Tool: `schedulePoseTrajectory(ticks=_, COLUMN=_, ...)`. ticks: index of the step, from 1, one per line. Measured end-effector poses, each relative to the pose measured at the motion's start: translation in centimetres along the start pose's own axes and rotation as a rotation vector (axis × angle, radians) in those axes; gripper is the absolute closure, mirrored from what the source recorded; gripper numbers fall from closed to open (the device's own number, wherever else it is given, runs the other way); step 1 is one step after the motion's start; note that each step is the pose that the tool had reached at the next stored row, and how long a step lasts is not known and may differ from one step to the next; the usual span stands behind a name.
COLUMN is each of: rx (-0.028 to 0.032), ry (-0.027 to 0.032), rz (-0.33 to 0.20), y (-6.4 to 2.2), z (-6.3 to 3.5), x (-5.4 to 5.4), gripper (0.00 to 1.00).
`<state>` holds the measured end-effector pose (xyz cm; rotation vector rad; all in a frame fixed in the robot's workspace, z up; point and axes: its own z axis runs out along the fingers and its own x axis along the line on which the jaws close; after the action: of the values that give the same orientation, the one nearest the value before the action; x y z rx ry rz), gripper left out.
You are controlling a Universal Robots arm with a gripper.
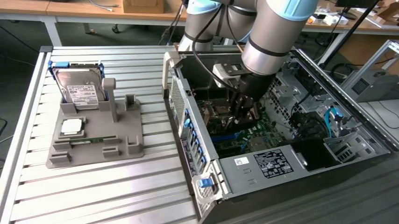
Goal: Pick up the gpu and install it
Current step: 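Insert the gpu into the slot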
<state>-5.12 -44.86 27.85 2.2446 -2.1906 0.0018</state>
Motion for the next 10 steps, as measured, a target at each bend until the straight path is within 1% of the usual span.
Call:
schedulePoseTrajectory(ticks=6, rx=0.0, ry=0.0, rz=0.0, y=0.42, z=0.28, x=0.64, gripper=0.73)
schedulePoseTrajectory(ticks=10, rx=0.0001, ry=-0.0002, rz=0.0, y=0.54, z=0.45, x=0.88, gripper=0.73)
